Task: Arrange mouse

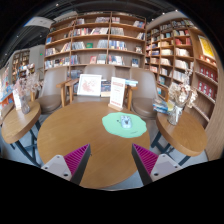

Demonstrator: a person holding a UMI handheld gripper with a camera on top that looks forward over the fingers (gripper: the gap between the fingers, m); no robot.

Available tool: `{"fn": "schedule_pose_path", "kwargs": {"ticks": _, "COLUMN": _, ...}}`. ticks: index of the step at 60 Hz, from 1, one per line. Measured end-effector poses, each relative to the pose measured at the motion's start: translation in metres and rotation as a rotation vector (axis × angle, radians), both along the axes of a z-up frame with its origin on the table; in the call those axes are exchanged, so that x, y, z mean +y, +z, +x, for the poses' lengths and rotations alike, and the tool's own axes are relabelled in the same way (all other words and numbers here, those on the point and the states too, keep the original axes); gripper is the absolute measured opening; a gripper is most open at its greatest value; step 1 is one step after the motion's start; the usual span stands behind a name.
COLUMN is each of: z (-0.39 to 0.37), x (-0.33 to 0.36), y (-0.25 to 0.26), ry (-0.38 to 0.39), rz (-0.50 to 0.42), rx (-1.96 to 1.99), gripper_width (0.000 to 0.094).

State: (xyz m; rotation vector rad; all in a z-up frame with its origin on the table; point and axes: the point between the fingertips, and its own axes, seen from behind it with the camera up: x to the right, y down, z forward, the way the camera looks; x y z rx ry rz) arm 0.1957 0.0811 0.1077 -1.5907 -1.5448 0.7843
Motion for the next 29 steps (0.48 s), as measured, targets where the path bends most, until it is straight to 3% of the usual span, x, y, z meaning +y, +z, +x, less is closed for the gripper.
{"fn": "schedule_pose_path", "kwargs": {"ticks": 29, "z": 0.042, "x": -0.035, "y": -0.002, "ry": 0.050, "rz": -0.005, "rx": 0.004, "gripper_width": 0.0850}}
